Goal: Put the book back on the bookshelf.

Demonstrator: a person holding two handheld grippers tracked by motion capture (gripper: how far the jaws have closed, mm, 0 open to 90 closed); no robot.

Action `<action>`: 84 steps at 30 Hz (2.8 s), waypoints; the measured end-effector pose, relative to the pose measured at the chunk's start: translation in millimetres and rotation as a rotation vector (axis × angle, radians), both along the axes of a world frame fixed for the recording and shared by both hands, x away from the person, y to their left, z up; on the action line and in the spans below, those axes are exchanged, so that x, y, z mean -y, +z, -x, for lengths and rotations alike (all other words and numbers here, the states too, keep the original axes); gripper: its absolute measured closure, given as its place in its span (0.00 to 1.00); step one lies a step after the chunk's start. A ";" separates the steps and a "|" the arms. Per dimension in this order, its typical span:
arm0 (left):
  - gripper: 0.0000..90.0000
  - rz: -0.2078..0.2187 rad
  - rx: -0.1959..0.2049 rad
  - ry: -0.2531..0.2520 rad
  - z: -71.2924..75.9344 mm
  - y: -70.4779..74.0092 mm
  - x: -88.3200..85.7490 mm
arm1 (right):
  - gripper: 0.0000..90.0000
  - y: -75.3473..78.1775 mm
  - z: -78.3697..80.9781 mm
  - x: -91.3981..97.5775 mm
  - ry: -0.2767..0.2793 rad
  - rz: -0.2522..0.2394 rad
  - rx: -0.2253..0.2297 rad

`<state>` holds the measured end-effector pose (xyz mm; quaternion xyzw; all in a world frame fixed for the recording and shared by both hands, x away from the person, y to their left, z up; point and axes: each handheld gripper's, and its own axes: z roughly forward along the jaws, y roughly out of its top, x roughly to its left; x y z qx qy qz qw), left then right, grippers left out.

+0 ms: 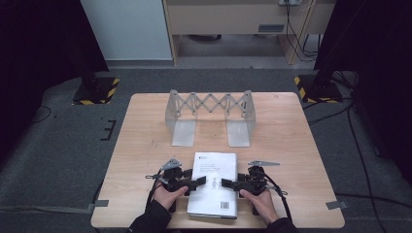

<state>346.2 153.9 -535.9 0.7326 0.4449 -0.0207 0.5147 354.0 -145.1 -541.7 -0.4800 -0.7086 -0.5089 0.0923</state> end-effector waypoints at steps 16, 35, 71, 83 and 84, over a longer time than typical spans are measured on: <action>0.25 0.035 0.017 0.010 2.3 -4.0 1.6 | 0.09 0.5 -0.7 -6.8 0.021 0.034 0.046; 0.27 0.078 0.022 0.006 3.5 0.5 4.1 | 0.16 4.5 0.9 -9.0 0.041 -0.045 0.031; 0.11 0.117 -0.062 -0.034 -6.1 -5.1 -4.0 | 0.35 18.5 -0.5 1.3 0.012 -0.098 0.061; 0.20 0.141 -0.010 -0.090 -3.8 1.5 -1.1 | 0.37 25.6 -0.1 0.4 0.025 -0.089 0.093; 0.20 0.142 -0.007 -0.090 -3.6 2.1 -1.1 | 0.37 26.7 -0.1 0.5 0.027 -0.088 0.101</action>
